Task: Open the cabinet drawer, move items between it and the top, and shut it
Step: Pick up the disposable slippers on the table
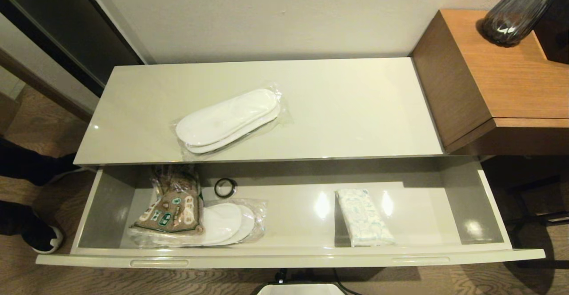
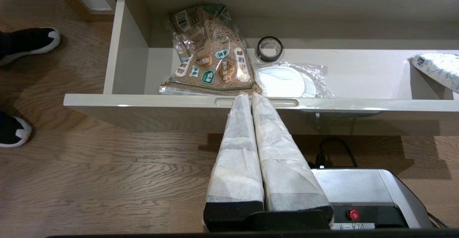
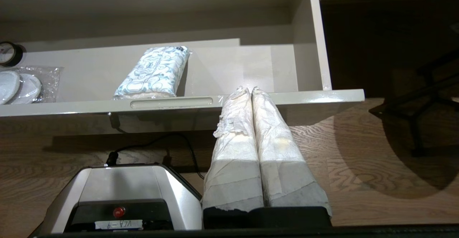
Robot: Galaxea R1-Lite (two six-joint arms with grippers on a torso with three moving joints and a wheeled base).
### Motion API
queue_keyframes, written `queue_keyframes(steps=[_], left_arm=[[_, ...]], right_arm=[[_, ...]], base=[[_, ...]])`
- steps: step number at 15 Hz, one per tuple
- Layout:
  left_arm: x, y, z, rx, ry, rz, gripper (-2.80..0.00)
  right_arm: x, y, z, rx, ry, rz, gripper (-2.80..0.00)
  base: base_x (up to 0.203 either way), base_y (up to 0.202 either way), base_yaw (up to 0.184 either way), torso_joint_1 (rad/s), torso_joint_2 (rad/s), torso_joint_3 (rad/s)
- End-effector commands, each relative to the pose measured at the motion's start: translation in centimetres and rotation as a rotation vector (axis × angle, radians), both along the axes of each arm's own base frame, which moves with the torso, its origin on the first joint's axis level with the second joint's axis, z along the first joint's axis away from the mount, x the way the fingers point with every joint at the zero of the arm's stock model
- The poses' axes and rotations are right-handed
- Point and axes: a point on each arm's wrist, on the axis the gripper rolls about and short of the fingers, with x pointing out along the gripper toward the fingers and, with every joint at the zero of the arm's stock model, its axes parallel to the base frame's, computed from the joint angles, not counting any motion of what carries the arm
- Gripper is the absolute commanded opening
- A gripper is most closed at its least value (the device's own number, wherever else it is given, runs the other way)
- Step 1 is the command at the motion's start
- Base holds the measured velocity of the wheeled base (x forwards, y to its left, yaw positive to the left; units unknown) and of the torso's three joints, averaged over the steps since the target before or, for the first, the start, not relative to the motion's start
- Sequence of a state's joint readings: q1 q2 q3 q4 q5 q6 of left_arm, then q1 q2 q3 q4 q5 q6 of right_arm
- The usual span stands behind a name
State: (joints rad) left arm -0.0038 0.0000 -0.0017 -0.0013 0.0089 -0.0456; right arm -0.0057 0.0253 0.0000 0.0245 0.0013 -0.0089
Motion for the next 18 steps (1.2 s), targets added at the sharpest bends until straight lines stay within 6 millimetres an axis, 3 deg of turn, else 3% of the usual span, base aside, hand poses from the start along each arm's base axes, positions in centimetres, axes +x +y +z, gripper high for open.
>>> queue_keyframes(steps=[1, 6, 13, 16, 18], left_arm=[[0.0, 0.0, 0.0, 0.000, 0.000, 0.001, -2.80], [-0.1, 0.0, 0.1, 0.100, 0.041, -0.016, -2.80], [-0.2, 0.0, 0.2, 0.107, 0.018, -0.013, -2.80], [-0.2, 0.0, 4.3, 0.100, 0.012, -0.008, -2.80], [1.7, 0.0, 7.8, 0.065, 0.116, -0.008, -2.80]], right_arm=[[0.1, 0.0, -0.1, 0.000, 0.009, -0.001, -2.80], [0.1, 0.0, -0.1, 0.000, 0.008, -0.001, -2.80], [0.0, 0.0, -0.1, 0.000, 0.007, 0.000, -2.80], [0.1, 0.0, -0.1, 0.001, 0.008, 0.000, -2.80], [0.1, 0.0, -0.1, 0.001, 0.007, 0.000, -2.80]], base=[[0.000, 0.000, 0.000, 0.000, 0.00, 0.000], [0.000, 0.000, 0.000, 0.000, 0.00, 0.000], [0.000, 0.000, 0.000, 0.000, 0.00, 0.000], [0.000, 0.000, 0.000, 0.000, 0.00, 0.000], [0.000, 0.000, 0.000, 0.000, 0.00, 0.000]])
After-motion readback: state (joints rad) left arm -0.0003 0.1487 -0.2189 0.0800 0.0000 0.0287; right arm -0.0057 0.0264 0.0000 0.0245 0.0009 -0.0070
